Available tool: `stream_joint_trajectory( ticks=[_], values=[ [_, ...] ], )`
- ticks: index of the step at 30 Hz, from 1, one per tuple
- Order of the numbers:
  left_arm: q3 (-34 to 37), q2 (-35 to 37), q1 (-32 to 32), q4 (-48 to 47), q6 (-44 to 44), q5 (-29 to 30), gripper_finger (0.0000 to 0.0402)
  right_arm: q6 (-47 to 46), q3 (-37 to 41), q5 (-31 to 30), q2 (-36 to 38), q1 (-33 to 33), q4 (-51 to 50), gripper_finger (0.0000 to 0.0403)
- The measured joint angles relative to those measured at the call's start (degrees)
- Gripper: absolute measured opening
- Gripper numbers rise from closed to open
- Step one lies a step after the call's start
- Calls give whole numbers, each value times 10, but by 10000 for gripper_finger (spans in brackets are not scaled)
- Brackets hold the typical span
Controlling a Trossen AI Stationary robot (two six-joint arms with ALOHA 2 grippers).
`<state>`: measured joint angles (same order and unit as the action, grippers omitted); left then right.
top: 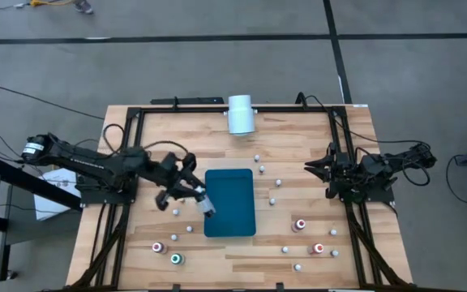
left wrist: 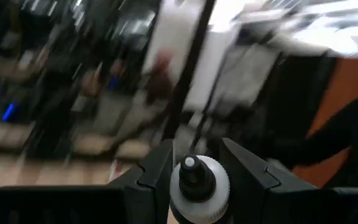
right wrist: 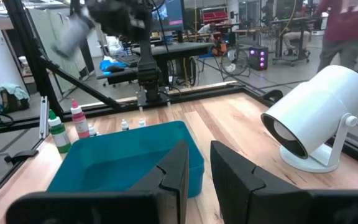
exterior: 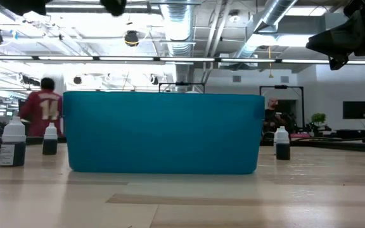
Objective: Pick & Place food coloring
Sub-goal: Put the big black food coloring bottle into the blue bin
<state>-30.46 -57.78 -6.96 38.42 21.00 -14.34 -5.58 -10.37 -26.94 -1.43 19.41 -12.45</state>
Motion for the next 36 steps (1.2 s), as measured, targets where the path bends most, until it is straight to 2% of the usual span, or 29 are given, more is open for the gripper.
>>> stream_joint_trajectory(
  ticks=[6,12,16,20,26,33,36],
  values=[
    [-29,0,0,-144,21,44,106,0,0,0,0,0,0,59],
    [-68,0,0,-288,1,147,106,0,0,0,0,0,0,59],
    [-76,0,0,-309,-27,235,106,0,0,0,0,0,0,59],
    [-86,-14,0,-311,-57,291,106,0,0,-1,0,0,0,59],
    [-144,-78,4,-341,-87,316,106,0,0,-1,0,0,0,59],
    [-277,-181,12,-476,-115,354,106,0,0,-1,0,0,0,59],
    [-317,-223,10,-488,-127,361,106,0,0,-1,0,0,0,59]
  ],
)
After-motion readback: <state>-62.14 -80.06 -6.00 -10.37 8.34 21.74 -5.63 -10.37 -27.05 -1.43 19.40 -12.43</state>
